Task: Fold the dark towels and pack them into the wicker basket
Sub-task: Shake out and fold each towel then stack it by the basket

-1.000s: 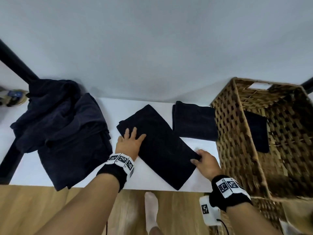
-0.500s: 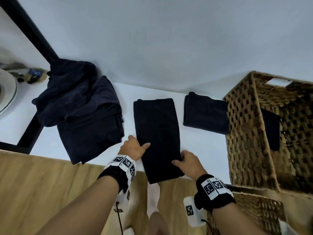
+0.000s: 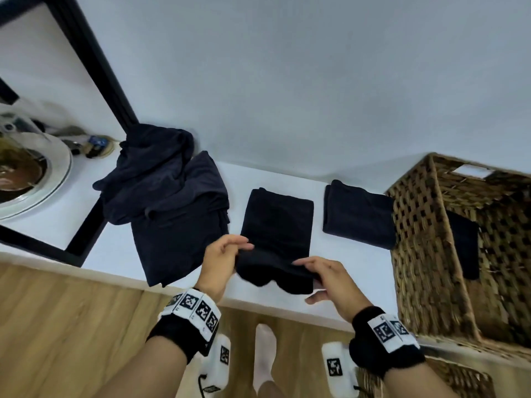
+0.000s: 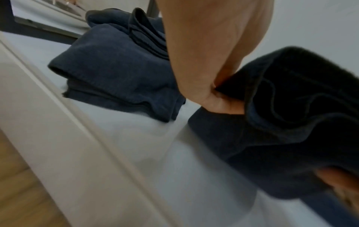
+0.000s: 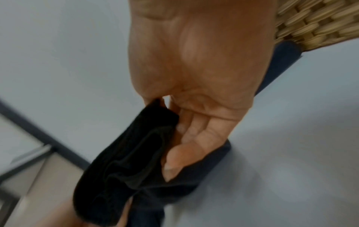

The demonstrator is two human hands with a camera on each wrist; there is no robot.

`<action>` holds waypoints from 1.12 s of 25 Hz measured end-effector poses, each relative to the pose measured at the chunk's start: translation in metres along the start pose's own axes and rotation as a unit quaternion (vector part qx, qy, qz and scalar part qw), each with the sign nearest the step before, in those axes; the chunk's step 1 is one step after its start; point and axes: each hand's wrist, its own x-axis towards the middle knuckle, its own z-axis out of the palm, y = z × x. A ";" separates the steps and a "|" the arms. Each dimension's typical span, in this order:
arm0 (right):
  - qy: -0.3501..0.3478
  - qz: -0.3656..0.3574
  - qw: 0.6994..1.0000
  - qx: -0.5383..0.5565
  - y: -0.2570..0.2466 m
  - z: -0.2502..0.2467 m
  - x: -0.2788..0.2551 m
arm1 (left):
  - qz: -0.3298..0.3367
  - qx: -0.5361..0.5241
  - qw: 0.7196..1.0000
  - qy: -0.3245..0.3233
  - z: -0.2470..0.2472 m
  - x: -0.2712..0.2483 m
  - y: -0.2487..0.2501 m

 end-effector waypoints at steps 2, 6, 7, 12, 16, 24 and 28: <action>-0.045 0.016 0.995 0.088 -0.021 -0.012 0.012 | -0.011 -0.060 0.995 -0.078 0.003 0.014 0.023; 0.006 -0.022 0.999 0.028 -0.052 -0.028 0.057 | 0.060 0.086 0.992 -0.077 0.019 0.072 0.047; 0.045 -0.021 0.999 0.007 -0.057 -0.029 0.074 | 0.066 0.114 0.990 -0.051 0.025 0.091 0.050; 0.223 -0.038 0.969 -0.094 -0.051 -0.027 0.148 | 0.067 0.360 0.926 0.088 0.056 0.158 0.051; 0.137 -0.271 0.864 -0.401 -0.030 0.005 0.174 | 0.271 0.557 0.783 -0.060 0.070 0.152 0.017; 0.233 -0.079 0.919 -0.308 -0.029 -0.011 0.182 | 0.174 0.484 0.857 0.026 0.054 0.159 0.014; 0.249 -0.020 0.927 -0.280 -0.034 -0.019 0.182 | 0.037 0.359 0.931 0.053 0.056 0.167 0.022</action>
